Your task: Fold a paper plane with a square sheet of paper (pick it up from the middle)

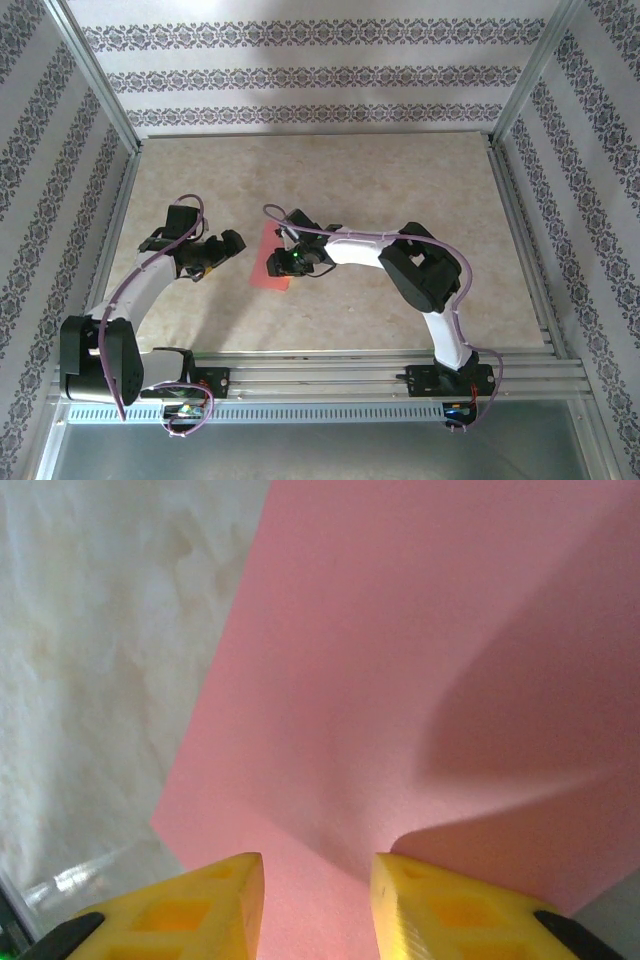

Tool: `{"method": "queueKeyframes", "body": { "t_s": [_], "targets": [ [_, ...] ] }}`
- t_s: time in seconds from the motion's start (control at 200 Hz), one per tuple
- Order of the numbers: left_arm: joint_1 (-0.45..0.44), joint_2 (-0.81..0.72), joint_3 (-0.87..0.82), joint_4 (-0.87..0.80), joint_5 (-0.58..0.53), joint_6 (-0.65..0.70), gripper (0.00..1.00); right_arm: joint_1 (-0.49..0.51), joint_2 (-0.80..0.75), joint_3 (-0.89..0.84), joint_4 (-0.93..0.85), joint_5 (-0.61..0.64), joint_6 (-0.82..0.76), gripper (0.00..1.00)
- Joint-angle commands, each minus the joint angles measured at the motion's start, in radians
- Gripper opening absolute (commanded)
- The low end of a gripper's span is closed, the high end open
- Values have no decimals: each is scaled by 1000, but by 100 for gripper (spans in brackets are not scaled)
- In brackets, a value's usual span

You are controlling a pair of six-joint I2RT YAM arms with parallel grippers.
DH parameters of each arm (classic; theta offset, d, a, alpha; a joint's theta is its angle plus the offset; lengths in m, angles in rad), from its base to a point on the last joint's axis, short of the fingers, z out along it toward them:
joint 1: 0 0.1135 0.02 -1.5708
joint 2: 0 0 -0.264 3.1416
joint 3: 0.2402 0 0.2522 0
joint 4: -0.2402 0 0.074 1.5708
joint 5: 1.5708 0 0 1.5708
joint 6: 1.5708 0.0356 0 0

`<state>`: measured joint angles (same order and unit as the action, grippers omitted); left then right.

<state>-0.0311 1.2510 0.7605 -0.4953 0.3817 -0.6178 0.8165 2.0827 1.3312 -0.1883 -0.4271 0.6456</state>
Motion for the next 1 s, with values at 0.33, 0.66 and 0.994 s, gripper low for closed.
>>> {"method": "queueKeyframes", "body": {
  "t_s": [0.33, 0.66, 0.994],
  "targets": [
    [-18, 68, -19, 158, 249, 6, 84, -109, -36, 37, -487, -114, -752, 42],
    [-146, 226, 14, 436, 368, -148, 51, -129, -28, 9, -481, -122, -821, 41],
    [-219, 403, 36, 548, 318, -258, 32, -142, -31, -6, -390, -155, -745, 41]
  ]
}}
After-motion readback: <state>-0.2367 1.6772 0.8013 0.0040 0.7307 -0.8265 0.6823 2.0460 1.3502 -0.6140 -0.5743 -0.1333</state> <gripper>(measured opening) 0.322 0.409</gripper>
